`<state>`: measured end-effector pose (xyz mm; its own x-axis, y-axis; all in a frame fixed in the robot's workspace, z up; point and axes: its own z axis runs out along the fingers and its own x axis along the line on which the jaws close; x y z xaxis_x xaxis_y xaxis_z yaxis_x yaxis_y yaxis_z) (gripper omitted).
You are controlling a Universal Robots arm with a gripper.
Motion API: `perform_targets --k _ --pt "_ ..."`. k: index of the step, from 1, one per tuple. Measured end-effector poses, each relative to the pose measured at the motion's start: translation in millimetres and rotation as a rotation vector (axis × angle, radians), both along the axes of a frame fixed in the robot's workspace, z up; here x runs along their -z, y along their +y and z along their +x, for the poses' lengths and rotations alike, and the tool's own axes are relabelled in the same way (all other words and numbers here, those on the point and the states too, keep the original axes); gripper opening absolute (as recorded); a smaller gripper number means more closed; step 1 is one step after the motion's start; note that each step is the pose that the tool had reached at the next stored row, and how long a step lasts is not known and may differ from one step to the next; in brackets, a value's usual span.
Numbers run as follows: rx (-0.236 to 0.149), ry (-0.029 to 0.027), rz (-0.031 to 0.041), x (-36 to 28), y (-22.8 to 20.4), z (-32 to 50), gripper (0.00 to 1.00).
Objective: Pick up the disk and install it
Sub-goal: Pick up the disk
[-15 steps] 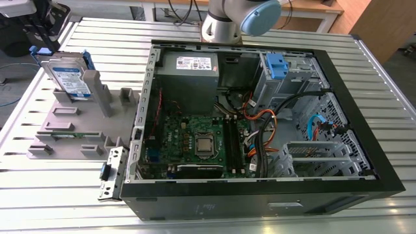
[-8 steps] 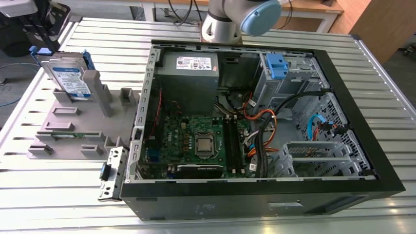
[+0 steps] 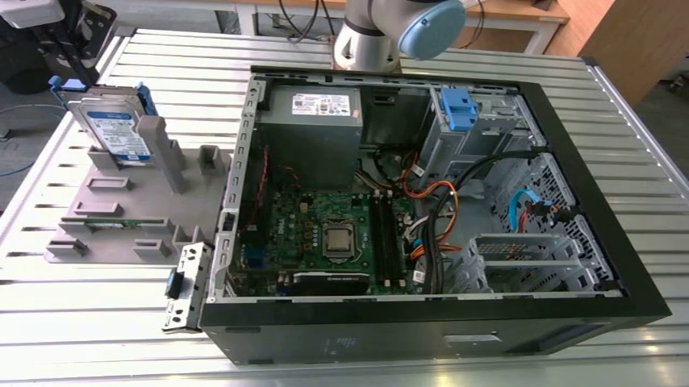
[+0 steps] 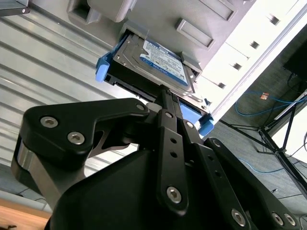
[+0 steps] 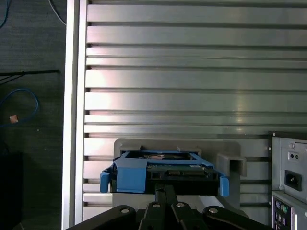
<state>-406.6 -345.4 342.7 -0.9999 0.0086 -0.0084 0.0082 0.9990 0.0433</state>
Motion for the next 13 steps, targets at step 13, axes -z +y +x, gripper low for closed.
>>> perform_targets --k 13 --pt "-0.050 0.0001 0.0000 0.0 0.0 0.0 0.11"
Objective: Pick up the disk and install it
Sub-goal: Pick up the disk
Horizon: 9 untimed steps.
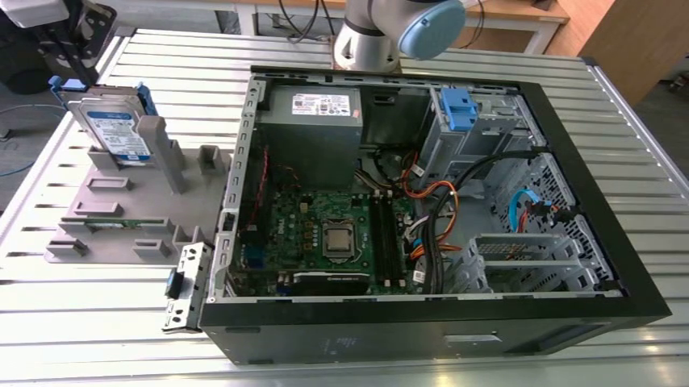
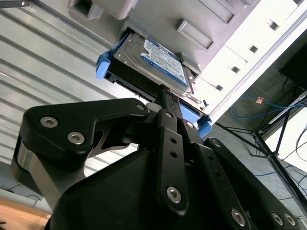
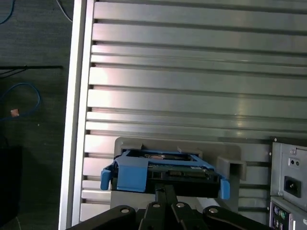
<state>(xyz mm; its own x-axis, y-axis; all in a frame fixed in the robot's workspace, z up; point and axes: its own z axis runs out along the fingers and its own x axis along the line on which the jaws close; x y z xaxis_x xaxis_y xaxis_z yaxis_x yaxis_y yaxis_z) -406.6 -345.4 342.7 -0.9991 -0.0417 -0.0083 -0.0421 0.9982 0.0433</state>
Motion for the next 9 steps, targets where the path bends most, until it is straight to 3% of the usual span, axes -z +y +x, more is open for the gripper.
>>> perform_targets --k 9 --pt "-0.155 0.0000 0.0000 0.2 0.0 0.0 0.11"
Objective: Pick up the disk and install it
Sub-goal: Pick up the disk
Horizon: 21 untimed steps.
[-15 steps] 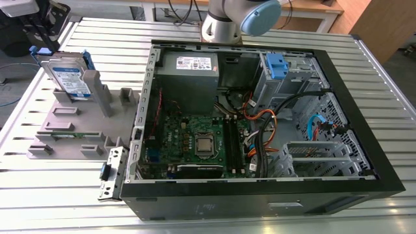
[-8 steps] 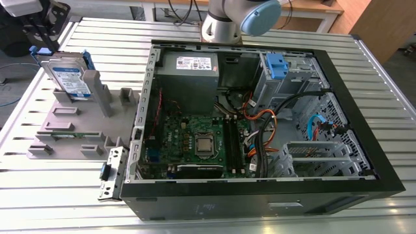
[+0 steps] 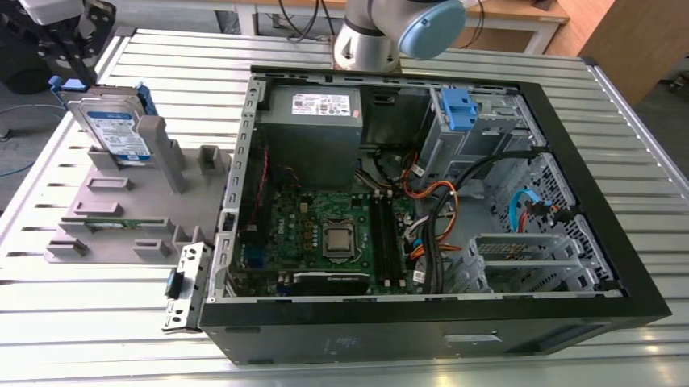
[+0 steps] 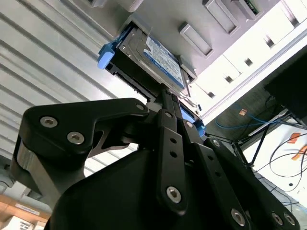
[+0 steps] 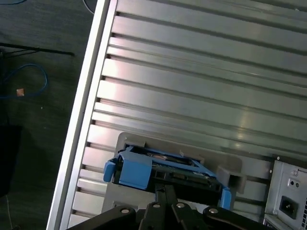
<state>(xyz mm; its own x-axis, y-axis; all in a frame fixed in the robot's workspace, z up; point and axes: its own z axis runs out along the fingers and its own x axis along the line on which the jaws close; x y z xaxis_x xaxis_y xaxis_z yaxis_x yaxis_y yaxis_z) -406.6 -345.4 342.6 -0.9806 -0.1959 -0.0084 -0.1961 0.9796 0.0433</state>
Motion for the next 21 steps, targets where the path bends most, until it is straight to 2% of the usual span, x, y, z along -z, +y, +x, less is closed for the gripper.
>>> perform_targets --k 1,16,18,21 --pt "-0.031 -0.0001 0.0000 0.1 0.0 0.0 0.11" --pt "-0.302 0.0000 0.0000 0.4 0.0 0.0 0.11" --pt "-0.330 0.0000 0.0000 0.4 0.0 0.0 0.11" --pt "-0.338 0.0001 0.0000 0.4 0.0 0.0 0.11"
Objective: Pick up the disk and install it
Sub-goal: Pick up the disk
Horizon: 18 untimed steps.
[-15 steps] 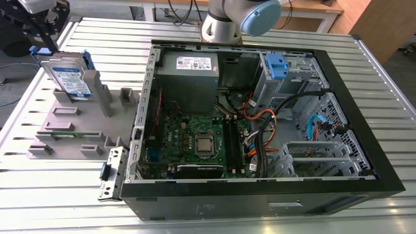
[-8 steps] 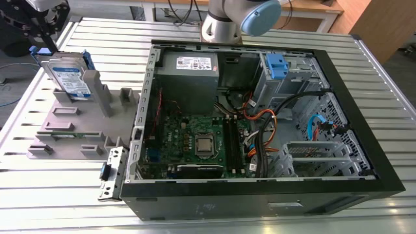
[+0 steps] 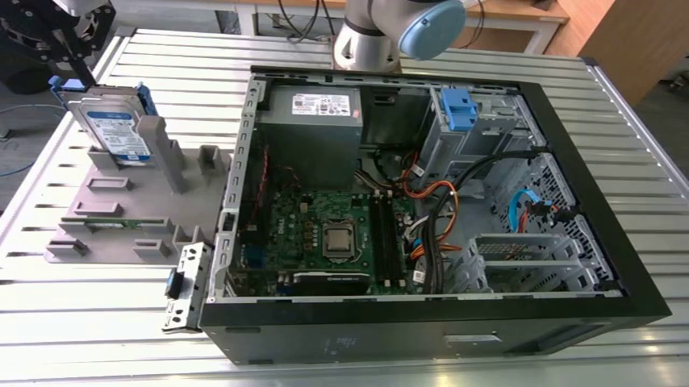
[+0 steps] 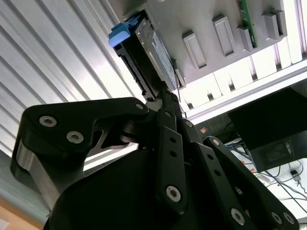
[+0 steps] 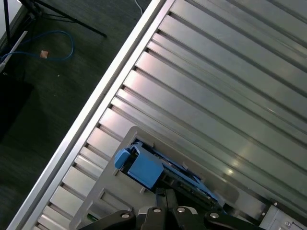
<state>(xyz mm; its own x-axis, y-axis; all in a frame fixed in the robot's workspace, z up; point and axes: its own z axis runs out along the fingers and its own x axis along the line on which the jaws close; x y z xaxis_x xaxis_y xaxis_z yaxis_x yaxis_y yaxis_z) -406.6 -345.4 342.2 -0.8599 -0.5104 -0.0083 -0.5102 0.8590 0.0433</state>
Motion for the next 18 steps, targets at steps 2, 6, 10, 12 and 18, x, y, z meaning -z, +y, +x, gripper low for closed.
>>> perform_targets --k 2,6,10,12,18 --pt "-0.001 -0.0001 0.0000 0.1 0.0 0.0 0.11" --pt "-0.001 -0.0001 0.0001 0.0 0.0 0.0 0.11" --pt "-0.001 -0.0001 0.0001 0.0 0.0 0.0 0.11" --pt "-0.002 0.0000 0.0000 0.0 0.0 0.0 0.11" --pt "-0.029 -0.0001 0.0000 0.0 0.0 0.0 0.11"
